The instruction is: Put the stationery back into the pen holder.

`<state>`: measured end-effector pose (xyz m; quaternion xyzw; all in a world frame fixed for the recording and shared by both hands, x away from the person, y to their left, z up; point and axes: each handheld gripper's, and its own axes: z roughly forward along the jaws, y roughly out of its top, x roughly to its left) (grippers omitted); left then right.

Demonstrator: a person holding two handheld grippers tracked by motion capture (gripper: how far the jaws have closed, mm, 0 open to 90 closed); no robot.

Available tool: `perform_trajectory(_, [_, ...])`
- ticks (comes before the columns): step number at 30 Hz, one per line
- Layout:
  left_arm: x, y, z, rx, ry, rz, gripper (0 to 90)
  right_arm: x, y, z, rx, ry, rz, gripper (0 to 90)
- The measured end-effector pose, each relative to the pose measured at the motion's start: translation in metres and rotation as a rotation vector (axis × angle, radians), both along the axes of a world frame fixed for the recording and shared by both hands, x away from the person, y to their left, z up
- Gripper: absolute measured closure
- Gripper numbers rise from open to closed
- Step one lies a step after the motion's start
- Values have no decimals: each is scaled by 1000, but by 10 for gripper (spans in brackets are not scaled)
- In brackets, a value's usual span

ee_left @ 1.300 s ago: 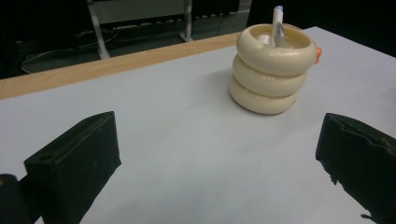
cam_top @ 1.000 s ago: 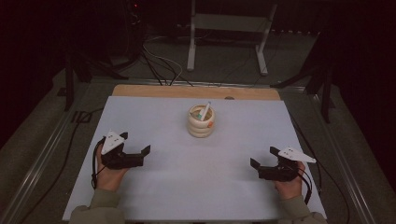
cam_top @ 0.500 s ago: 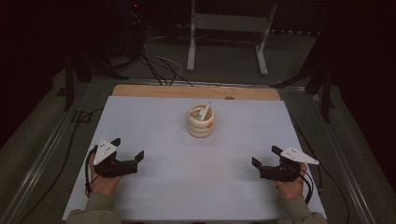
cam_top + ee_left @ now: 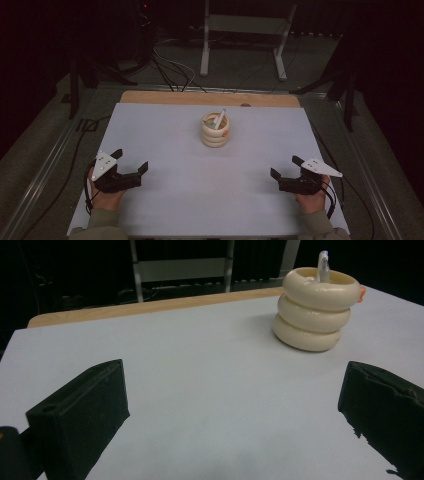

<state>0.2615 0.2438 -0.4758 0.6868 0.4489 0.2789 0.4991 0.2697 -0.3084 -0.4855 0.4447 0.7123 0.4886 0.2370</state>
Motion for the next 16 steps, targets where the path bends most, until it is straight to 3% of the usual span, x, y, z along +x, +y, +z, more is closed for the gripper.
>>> perform_trajectory(10, [-1, 2, -1, 1, -5, 2, 3, 0, 1, -1, -11, 0, -5, 6])
perform_trajectory(16, [1, 2, -4, 0, 14, -2, 3, 1, 1, -2, -15, 10, -8, 6])
